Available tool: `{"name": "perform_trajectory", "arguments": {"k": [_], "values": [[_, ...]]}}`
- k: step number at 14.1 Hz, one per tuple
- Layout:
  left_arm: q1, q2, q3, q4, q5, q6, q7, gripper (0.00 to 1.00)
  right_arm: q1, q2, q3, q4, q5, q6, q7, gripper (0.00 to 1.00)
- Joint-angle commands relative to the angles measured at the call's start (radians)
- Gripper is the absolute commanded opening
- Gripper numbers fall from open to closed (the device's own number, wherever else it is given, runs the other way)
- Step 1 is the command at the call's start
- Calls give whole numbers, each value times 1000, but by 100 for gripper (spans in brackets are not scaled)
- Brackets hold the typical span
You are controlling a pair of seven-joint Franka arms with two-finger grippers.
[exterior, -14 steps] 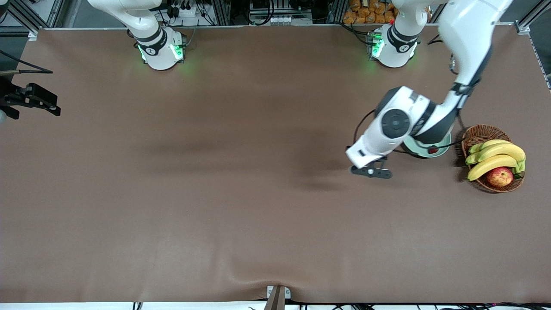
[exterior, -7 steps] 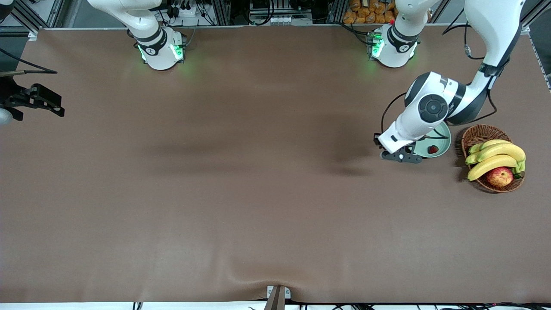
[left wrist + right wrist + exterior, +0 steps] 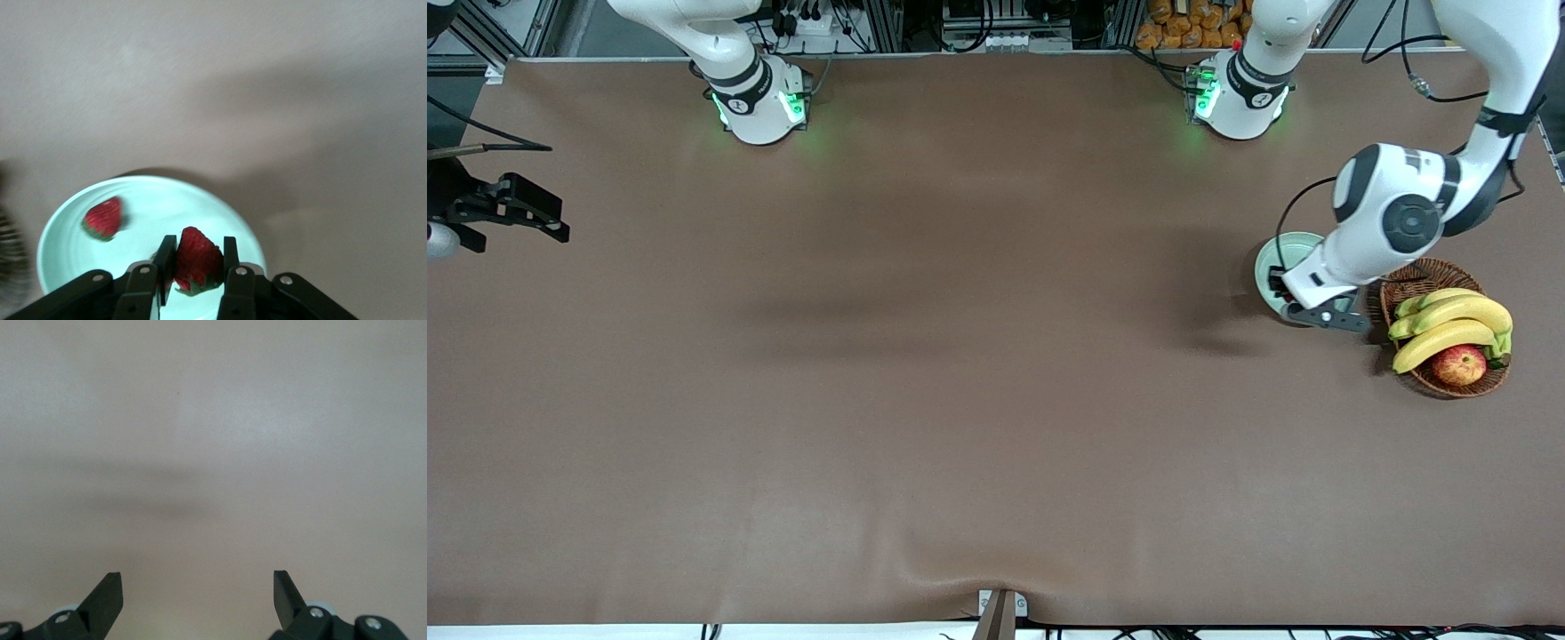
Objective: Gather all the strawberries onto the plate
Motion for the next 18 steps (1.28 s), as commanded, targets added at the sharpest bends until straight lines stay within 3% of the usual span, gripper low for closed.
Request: {"name": "perform_trajectory", "arguments": {"k": [1, 3, 7, 9, 10, 14, 18], "values": [[29, 14, -19, -34, 19, 18, 14, 8, 5, -8, -4, -13, 21, 10, 2, 100], [29, 39, -17, -37, 19, 17, 14, 13, 7, -1, -3, -13, 22, 12, 2, 100], [29, 59, -16, -37, 19, 9, 14, 47, 12, 0, -3, -17, 22, 10, 2, 100], [29, 60, -16, -32, 19, 9, 14, 95, 12, 0, -3, -18, 22, 10, 2, 100], [28, 59, -16, -31, 19, 7, 14, 100, 12, 0, -3, -18, 24, 10, 2, 100], [6, 59, -21, 20, 19, 7, 9, 100, 13, 2, -3, -20, 24, 9, 2, 100], [-40, 66, -19, 141, 19, 3, 6, 100, 12, 2, -3, -21, 22, 3, 2, 100]]}}
